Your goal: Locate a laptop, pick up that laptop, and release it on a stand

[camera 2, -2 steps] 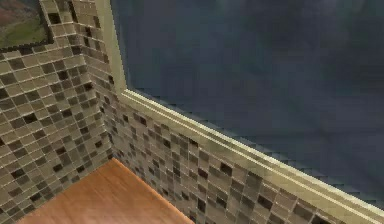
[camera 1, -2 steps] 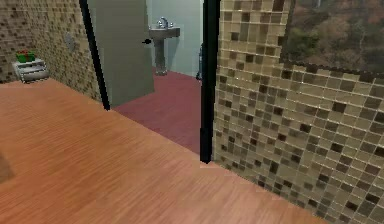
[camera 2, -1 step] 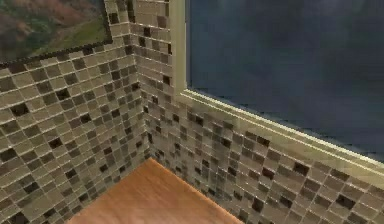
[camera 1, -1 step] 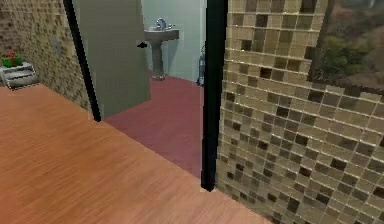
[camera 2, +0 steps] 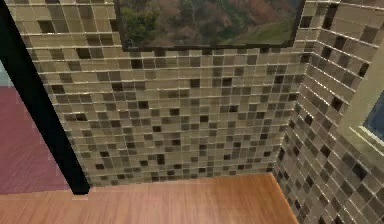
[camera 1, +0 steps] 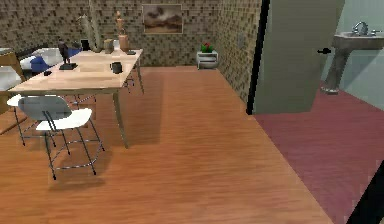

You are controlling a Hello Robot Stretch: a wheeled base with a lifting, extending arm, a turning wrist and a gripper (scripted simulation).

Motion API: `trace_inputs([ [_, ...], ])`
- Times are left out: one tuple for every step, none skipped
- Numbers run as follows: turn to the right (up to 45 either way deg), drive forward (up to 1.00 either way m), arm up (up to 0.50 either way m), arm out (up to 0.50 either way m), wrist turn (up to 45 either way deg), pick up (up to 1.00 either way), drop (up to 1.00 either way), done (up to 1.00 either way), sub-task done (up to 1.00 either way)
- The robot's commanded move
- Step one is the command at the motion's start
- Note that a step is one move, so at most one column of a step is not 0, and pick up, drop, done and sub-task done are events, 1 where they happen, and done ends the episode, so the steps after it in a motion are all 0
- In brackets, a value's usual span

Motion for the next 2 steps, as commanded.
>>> trace_inputs([
  [-3.0,0.00,0.00,0.00,0.0,0.00,0.00,0.00,0.00],
  [0.0,1.00,0.00,0.00,0.0,0.00,0.00,0.00,0.00],
])
